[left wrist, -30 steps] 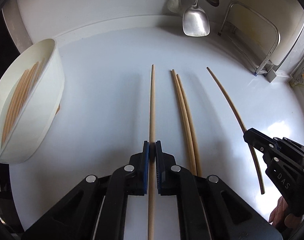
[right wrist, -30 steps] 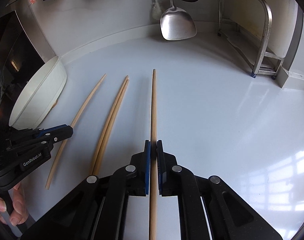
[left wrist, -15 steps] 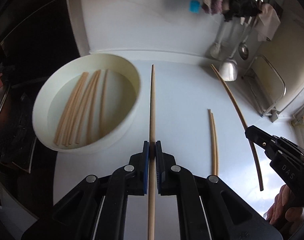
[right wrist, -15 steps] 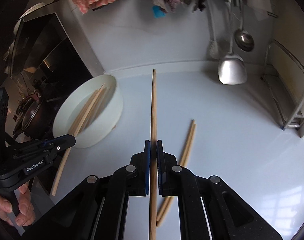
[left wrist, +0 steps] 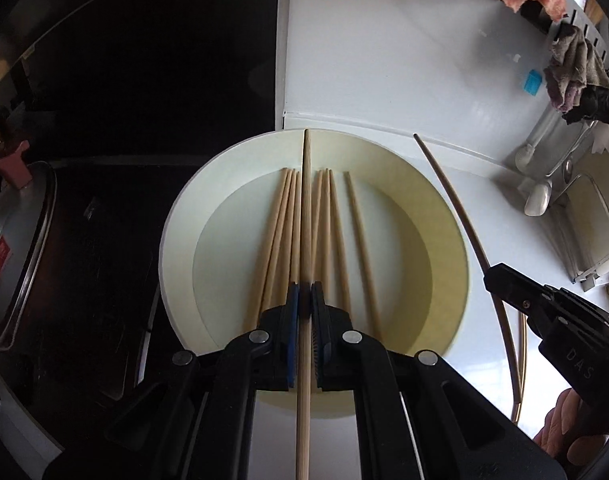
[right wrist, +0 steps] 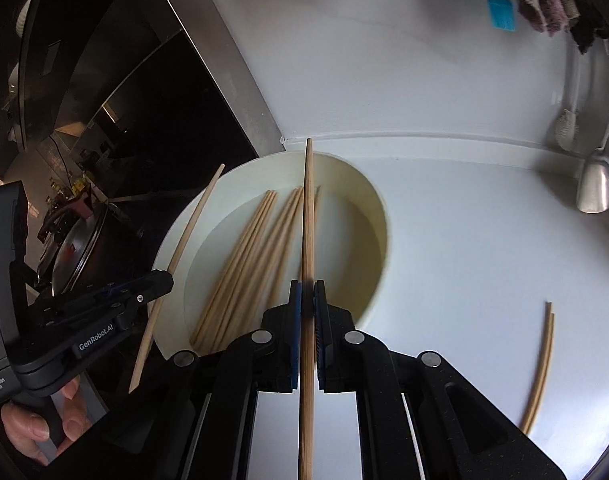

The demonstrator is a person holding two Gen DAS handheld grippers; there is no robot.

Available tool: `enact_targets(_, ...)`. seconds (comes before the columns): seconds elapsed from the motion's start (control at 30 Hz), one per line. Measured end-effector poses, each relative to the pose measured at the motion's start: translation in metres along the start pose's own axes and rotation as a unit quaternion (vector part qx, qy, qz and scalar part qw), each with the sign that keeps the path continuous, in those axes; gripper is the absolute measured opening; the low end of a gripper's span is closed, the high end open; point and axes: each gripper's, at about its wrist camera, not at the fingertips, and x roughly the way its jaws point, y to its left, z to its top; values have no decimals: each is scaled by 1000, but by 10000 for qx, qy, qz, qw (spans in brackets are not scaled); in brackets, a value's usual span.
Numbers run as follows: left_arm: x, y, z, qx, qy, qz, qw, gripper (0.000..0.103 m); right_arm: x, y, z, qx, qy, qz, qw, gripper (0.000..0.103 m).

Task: Organize utensils
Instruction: 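Carry the held chopsticks into the white basin and open both tools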

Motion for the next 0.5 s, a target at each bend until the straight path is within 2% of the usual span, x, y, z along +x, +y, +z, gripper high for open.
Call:
enact_targets(0.2, 38, 28, 17, 53, 249, -87, 9996, 7, 53, 22, 18, 146, 284, -184, 9993, 6)
enact_targets(0.37, 63, 34, 23, 150, 427, -94, 9989, 7, 82, 19, 25, 283, 511, -427, 9974, 6)
enact_targets(0.5, 77, 36, 27, 185, 530, -135, 9983, 7, 96, 18, 26, 277, 654, -781, 9944, 6)
